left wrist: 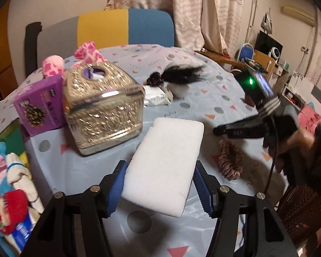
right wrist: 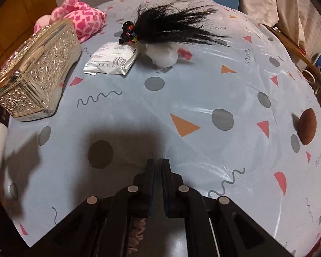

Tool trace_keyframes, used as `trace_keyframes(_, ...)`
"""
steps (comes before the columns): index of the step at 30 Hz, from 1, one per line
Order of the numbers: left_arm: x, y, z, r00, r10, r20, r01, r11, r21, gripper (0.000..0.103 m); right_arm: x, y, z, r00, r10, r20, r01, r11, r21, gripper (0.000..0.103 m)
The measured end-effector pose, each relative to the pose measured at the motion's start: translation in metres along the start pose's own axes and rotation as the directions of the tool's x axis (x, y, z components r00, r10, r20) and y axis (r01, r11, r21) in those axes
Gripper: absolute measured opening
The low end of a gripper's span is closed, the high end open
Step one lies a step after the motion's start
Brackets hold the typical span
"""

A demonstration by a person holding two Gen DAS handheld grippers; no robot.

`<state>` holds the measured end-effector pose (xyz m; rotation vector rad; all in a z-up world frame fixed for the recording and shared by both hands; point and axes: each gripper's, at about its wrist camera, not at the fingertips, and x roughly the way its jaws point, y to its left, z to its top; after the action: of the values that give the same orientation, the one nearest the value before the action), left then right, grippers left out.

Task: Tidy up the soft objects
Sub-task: 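Carry the white foam block over the gold tray with the left gripper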

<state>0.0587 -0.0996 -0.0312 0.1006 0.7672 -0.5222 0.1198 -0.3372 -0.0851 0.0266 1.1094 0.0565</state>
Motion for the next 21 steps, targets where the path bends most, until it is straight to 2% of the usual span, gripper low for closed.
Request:
trace_keyframes(4,-0.019,0.000,0.006,0.999,0.023,0.028,-0.022,1.000,-0.018,0.062,-0.002,-0.007,-0.008,0.999,0.029,0.044,-0.030,0.999,0.019,0.006)
trace_keyframes(15,-0.051,0.010,0.010,0.997,0.048,0.063,-0.044,0.997,-0.062,0.062,-0.003,0.000,-0.015,0.996,-0.008,0.084,0.011,1.000,-0.029,0.006)
trace_keyframes(21,-0.066,0.022,0.007,0.995,0.062,0.076,-0.055,0.994,-0.096,0.062,-0.004,-0.002,-0.017,0.995,0.003,0.101,-0.002,1.000,-0.016,0.006)
